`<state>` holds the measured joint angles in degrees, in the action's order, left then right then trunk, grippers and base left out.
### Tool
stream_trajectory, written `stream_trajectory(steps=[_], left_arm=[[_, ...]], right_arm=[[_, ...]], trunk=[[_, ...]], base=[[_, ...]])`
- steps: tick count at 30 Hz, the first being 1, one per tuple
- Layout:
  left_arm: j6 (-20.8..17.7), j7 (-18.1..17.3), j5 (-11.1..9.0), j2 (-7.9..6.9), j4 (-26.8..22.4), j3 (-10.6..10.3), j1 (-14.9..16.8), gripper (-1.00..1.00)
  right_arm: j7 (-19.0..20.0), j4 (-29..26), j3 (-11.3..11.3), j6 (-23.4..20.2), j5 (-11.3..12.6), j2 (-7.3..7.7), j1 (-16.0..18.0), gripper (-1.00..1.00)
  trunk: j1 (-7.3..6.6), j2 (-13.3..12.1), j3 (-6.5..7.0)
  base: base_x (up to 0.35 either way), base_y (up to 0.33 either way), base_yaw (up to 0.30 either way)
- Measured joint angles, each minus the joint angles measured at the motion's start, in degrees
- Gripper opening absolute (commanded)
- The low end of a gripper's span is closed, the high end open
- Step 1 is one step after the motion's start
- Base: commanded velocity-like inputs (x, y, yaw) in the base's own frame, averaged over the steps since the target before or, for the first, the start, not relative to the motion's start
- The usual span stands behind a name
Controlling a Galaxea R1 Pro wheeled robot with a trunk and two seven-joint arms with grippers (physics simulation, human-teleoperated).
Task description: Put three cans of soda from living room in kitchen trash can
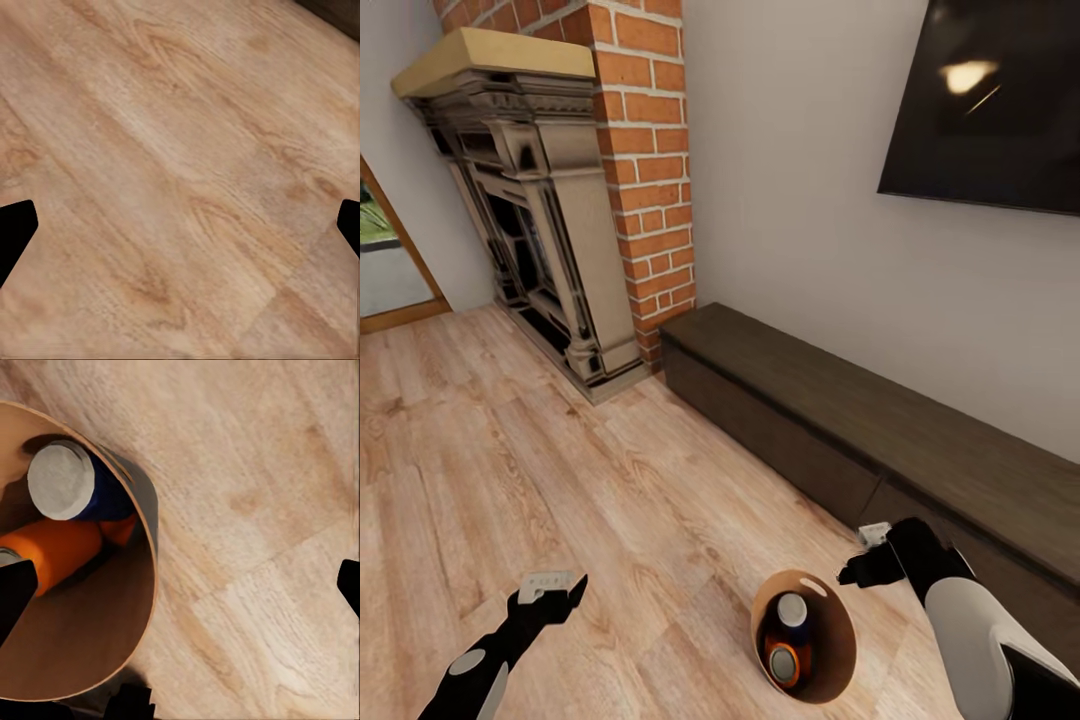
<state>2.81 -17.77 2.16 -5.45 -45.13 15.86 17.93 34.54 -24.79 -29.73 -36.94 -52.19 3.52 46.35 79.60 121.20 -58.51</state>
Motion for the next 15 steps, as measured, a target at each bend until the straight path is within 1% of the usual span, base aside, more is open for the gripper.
stream_trajectory(steps=[3, 7, 9, 12, 14, 15], left_arm=[[-0.14, -0.11, 0.01, 0.0, 0.35, -0.02, 0.02, 1.0], [-1.26, -0.09, 0.17, 0.0, 0.71, -0.09, 0.02, 1.0], [-2.23, -0.03, 0.24, -0.02, 0.99, -0.16, 0.02, 1.0], [-2.56, -0.01, 0.27, -0.05, 1.8, -0.19, 0.04, 1.0], [-2.68, -0.03, 0.27, -0.06, 2.77, -0.23, 0.04, 1.0], [-2.76, -0.04, 0.29, -0.07, 3.96, -0.25, 0.02, 1.0]], right_arm=[[-1.28, -0.03, -0.38, 2.03, 0.01, 0.0, -1.31, 1.0], [-2.08, -0.06, -0.66, 4.66, -0.01, 0.04, -2.87, 1.0], [-2.46, -0.07, -0.79, 7.33, 0.0, 0.28, -4.67, 1.0], [-2.62, -0.08, -0.82, 9.89, 0.0, 0.48, -6.26, 1.0], [-2.69, -0.08, -0.87, 11.63, 0.01, 0.56, -7.36, 1.0], [-2.73, -0.1, -0.91, 13.15, -0.03, 0.64, -8.45, 1.0]], trunk=[[-0.66, -1.2, 0.54], [-1.54, -2.81, 1.26], [-1.98, -3.61, 1.62], [-2.64, -4.81, 2.16], [-3.08, -5.61, 2.51], [-3.29, -6.02, 2.69]], base=[[0.0, 0.0, 0.0], [0.0, 0.0, 0.0], [0.0, 0.0, 0.0], [0.0, 0.0, 0.0], [0.0, 0.0, 0.0], [0.0, 0.0, 0.0]])
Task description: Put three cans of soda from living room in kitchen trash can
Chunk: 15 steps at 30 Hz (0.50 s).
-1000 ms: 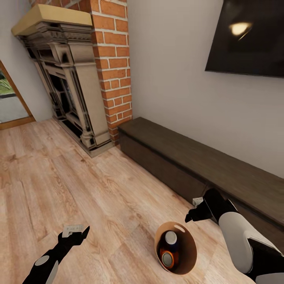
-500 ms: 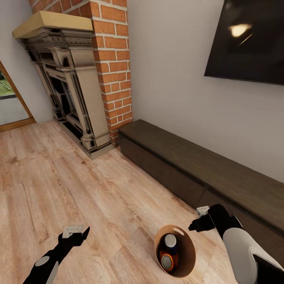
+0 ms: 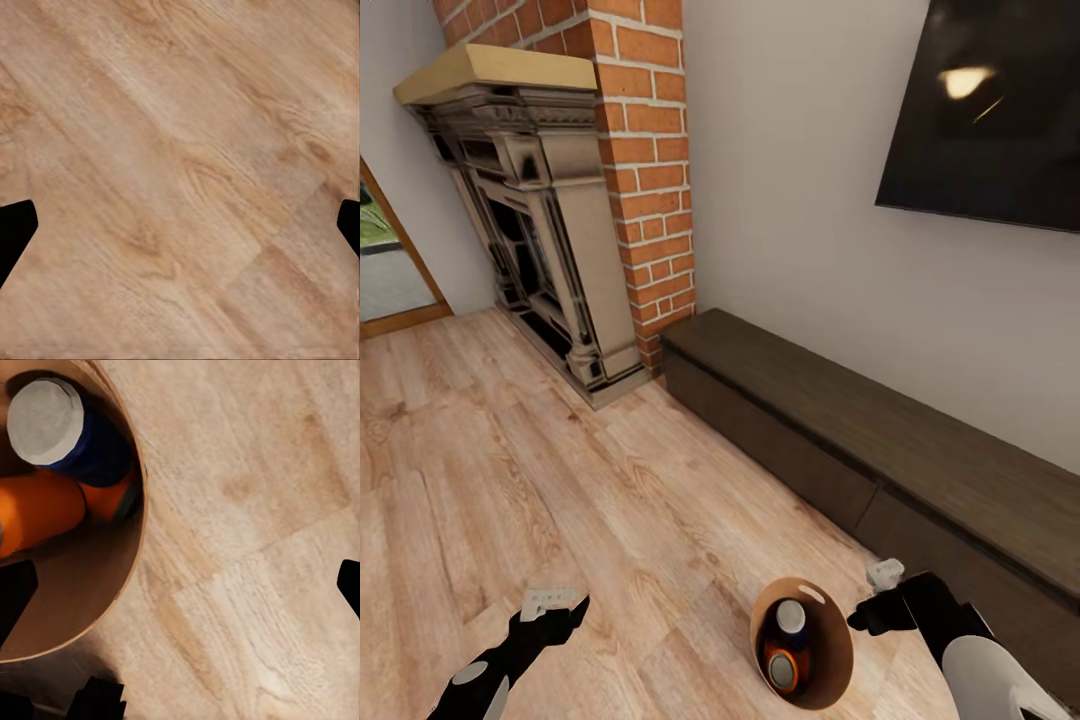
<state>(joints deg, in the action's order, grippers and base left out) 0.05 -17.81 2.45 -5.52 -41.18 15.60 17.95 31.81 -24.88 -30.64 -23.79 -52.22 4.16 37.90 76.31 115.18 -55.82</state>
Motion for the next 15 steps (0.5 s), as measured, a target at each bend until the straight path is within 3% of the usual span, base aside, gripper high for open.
stream_trajectory(steps=[11, 15], left_arm=[[0.66, 2.35, -0.07, -0.01, 9.93, -0.02, -0.01, 1.0], [3.02, 4.41, -0.1, -0.29, 15.41, -0.09, -0.02, 1.0]], right_arm=[[-0.15, -0.07, -3.5, 7.06, 0.02, 0.59, -5.14, 1.0], [-0.12, -0.07, -5.67, 10.36, 0.05, 0.84, -7.69, 1.0]], trunk=[[-2.42, -4.41, 1.98], [-3.3, -6.02, 2.7]], base=[[0.0, 0.0, 0.0], [0.0, 0.0, 0.0]])
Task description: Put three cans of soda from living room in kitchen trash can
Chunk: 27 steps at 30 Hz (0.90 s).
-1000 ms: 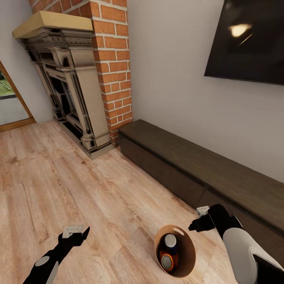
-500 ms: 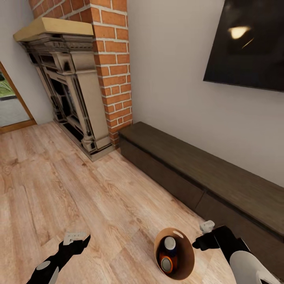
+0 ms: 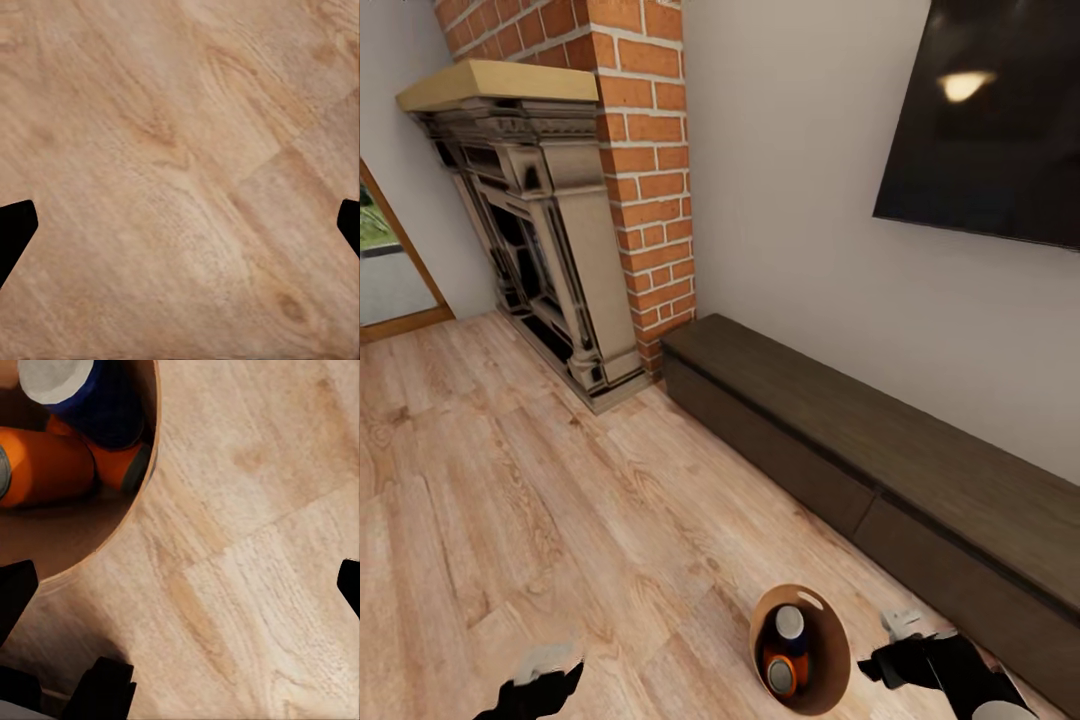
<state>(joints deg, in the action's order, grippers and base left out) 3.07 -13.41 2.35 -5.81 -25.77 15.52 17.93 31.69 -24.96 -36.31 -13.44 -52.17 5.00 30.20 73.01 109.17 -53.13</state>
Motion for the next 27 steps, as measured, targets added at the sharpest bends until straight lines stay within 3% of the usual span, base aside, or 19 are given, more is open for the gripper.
stream_trajectory(steps=[5, 9, 17, 18, 21, 27], left_arm=[[2.07, 0.62, 0.0, -0.18, 4.55, -0.01, 0.0, 1.0], [4.32, 0.8, -0.03, -0.27, 8.41, 0.14, -0.01, 1.0], [12.57, 1.09, -0.04, -0.96, 15.93, 0.17, -0.45, 1.0], [14.89, 1.13, -0.03, -1.19, 17.65, 0.12, -1.46, 1.0], [17.19, 1.18, -0.08, -1.29, 18.58, 0.13, -2.93, 1.0], [21.18, 1.25, -0.16, -1.35, 19.38, 0.2, -5.86, 1.0]], right_arm=[[0.03, 0.0, -3.23, 4.78, -0.04, 0.16, -2.42, 1.0], [0.03, 0.0, -4.57, 7.27, -0.01, 0.7, -4.51, 1.0], [0.02, 0.04, -5.38, 11.72, 1.1, 1.37, -10.14, 1.0], [0.0, 0.19, -5.43, 14.09, 2.36, 1.43, -12.32, 1.0], [-0.26, 0.48, -5.5, 17.78, 3.99, 1.51, -14.59, 1.0], [-4.54, 1.91, -5.52, 25.41, 5.7, 1.51, -18.91, 1.0]], trunk=[[-1.1, -2.01, 0.9], [-1.98, -3.61, 1.62], [-3.73, -6.82, 3.05], [-3.95, -7.22, 3.22], [-4.61, -8.42, 3.77], [-5.93, -10.83, 4.84]], base=[[0.0, 0.0, 0.0], [0.0, 0.0, 0.0], [0.0, 0.0, 0.0], [0.0, 0.0, 0.0], [0.0, 0.0, 0.0], [0.0, 0.0, 0.0]])
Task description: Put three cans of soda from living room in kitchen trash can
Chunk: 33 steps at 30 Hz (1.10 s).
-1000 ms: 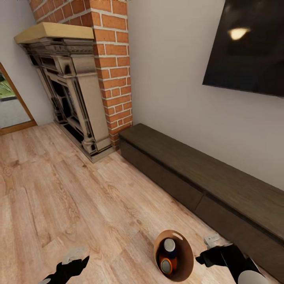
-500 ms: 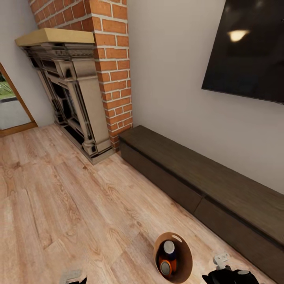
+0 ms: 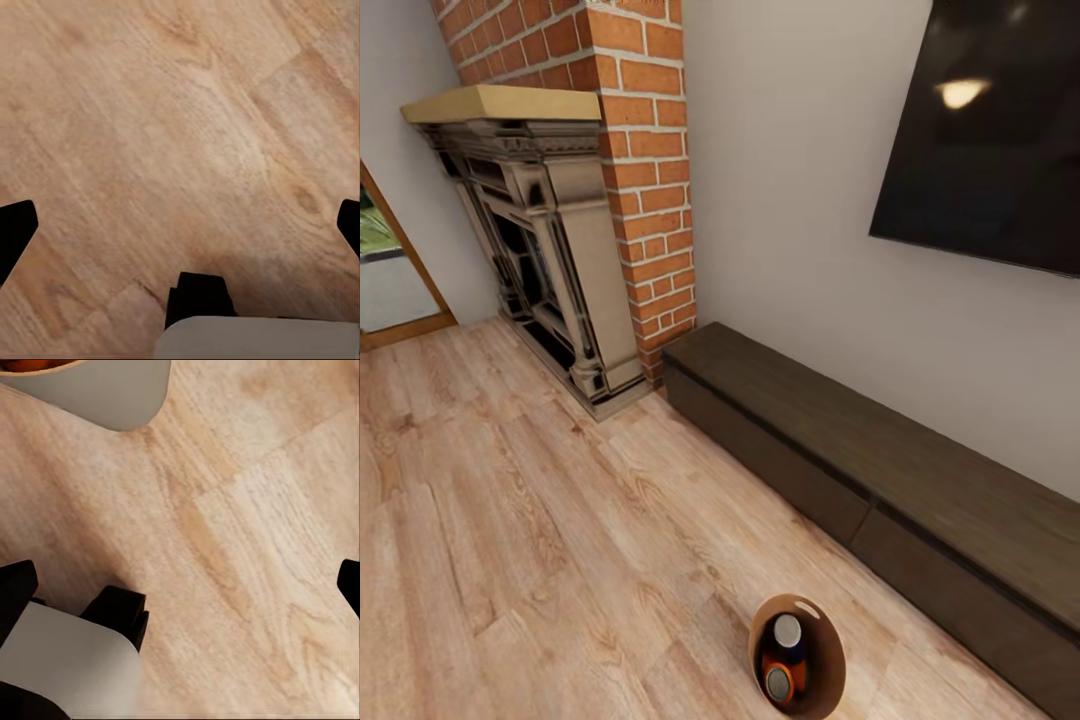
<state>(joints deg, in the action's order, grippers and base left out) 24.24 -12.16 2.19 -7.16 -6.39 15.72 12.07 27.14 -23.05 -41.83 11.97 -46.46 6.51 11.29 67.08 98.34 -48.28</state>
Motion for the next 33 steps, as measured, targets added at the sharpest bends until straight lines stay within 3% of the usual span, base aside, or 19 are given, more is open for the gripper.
stream_trajectory(steps=[4, 10, 15, 16, 19, 21, 22, 27, 33], left_arm=[[2.03, 0.45, -0.21, 0.15, 0.14, 0.1, -2.23, 1.0], [3.11, 2.6, -0.25, 0.22, 0.35, 0.19, -4.47, 1.0], [4.27, 5.47, -0.4, 0.34, 0.4, 0.26, -8.93, 1.0], [6.3, 5.93, -0.47, 0.29, 0.45, 0.34, -10.82, 1.0], [8.19, 6.19, -0.49, 0.25, 0.6, 0.34, -12.5, 1.0], [11.87, 6.38, -0.64, 0.25, 2.75, 0.36, -14.25, 1.0], [13.45, 6.41, -0.86, 0.33, 3.41, 0.36, -14.94, 1.0], [18.04, 6.43, -2.38, 0.55, 4.31, 0.4, -17.9, 1.0], [20.13, 6.44, -3.21, 0.79, 4.56, 0.38, -19.62, 1.0]], right_arm=[[-2.95, 2.55, 0.0, 3.01, 0.36, 0.09, -1.76, 1.0], [-4.38, 4.61, 0.0, 6.31, 0.56, 0.41, -3.42, 1.0], [-5.09, 8.25, 0.01, 8.61, 0.63, 1.06, -5.16, 1.0], [-5.85, 11.02, 0.06, 9.93, 0.58, 1.78, -5.68, 1.0], [-8.32, 14.56, 0.02, 11.84, 0.63, 2.56, -6.21, 1.0], [-16.29, 21.61, 0.29, 14.44, 0.12, 3.28, -7.81, 1.0], [-17.44, 22.58, 0.19, 14.72, 0.21, 3.34, -8.36, 1.0], [-19.07, 23.87, 0.13, 15.05, 0.48, 3.38, -9.53, 1.0], [-19.96, 25.01, 0.04, 14.83, 0.63, 3.06, -10.79, 1.0]], trunk=[[-0.88, -1.6, 0.72], [-2.2, -4.01, 1.8], [-3.29, -6.02, 2.69], [-3.52, -6.42, 2.86], [-4.17, -7.62, 3.41], [-4.61, -8.42, 3.76], [-4.83, -8.82, 3.95], [-5.93, -10.83, 4.85], [-7.25, -13.24, 5.93]], base=[[0.0, 0.0, 0.0], [0.0, 0.0, 0.0], [0.0, 0.0, 0.0], [0.0, 0.0, 0.0], [0.0, 0.0, 0.0], [0.0, 0.0, 0.0], [0.0, 0.0, 0.0], [0.0, 0.0, 0.0], [0.0, 0.0, 0.0]])
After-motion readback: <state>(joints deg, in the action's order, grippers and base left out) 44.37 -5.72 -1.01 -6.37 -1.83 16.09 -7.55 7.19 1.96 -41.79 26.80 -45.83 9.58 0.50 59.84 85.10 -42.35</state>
